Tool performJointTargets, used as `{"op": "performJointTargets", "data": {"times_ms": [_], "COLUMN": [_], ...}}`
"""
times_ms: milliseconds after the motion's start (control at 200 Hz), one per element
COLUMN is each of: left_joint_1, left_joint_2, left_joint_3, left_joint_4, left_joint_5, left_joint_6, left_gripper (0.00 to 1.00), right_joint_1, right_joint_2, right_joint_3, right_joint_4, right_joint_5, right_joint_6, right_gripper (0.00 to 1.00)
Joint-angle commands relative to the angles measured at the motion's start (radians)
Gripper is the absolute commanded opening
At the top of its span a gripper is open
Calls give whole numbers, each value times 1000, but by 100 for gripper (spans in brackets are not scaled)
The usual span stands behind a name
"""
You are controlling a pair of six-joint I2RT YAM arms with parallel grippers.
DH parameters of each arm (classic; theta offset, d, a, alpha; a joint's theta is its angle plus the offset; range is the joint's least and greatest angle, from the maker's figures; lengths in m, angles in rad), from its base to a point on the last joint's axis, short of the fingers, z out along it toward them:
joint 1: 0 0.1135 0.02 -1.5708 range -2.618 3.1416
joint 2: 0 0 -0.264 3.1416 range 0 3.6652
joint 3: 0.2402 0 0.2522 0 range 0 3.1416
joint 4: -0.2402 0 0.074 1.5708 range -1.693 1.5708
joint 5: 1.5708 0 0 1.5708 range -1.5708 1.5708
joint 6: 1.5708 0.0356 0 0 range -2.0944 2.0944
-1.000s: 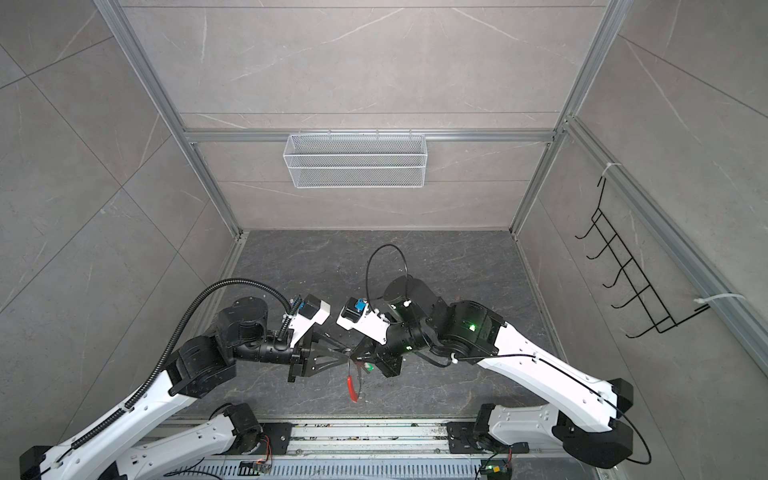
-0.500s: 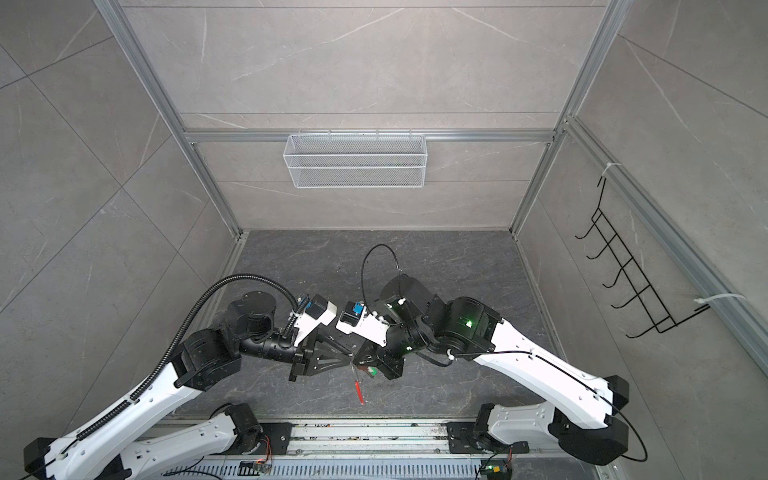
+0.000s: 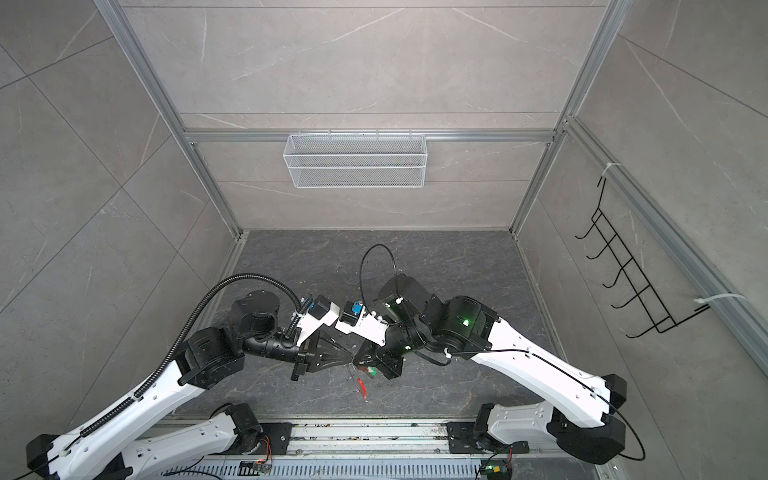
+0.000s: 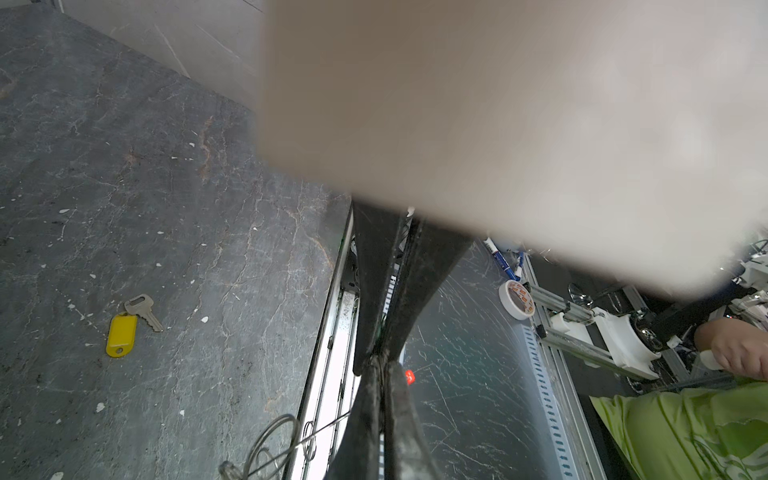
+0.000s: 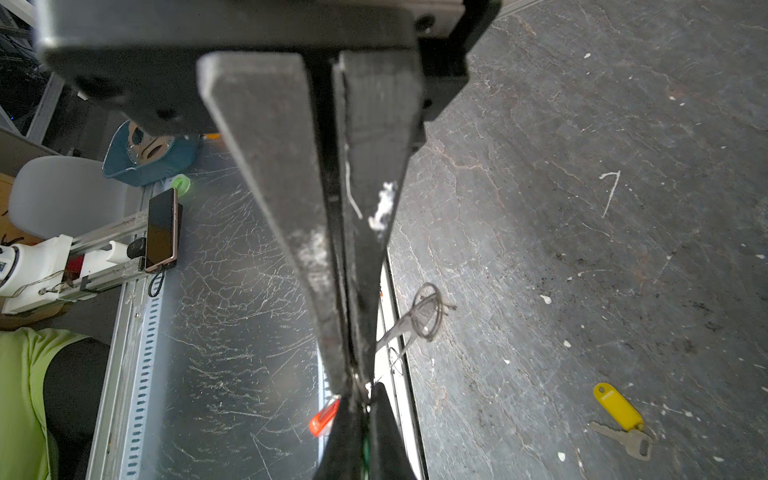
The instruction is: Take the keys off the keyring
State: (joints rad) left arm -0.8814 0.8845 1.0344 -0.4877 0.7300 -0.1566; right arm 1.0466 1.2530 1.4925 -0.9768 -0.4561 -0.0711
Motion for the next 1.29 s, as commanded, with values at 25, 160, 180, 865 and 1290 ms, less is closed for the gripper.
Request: {"op": "performJointTargets", "data": {"times_ms": [25,160,180,865,1290], "left_joint_1": [-1,-1,-1,-1,-1], "left_joint_2": [-78,-145,-149,-276,-269], "left_joint_3": [-37,-99,-108,-246,-255], "left_joint_4": [136,226,237,459,461], "left_joint_5": [-77,-109,-109,-348,-357], "left_joint_6": [-21,-27,-28,-102,-101], "left_gripper": [0,0,0,0,0], "right_joint_1": [1,0,1,1,0], "right_joint_2": [-47,-172,-191,-327,-295], "right_joint_3": [-13,-135,-158,-524,-542], "right_joint_4": [85,253,278,831,971], "right_joint_5": [58,159,167,187,204], "right_joint_6": [37,102,110,393,524], "right_gripper": [38,53,54,57,42]}}
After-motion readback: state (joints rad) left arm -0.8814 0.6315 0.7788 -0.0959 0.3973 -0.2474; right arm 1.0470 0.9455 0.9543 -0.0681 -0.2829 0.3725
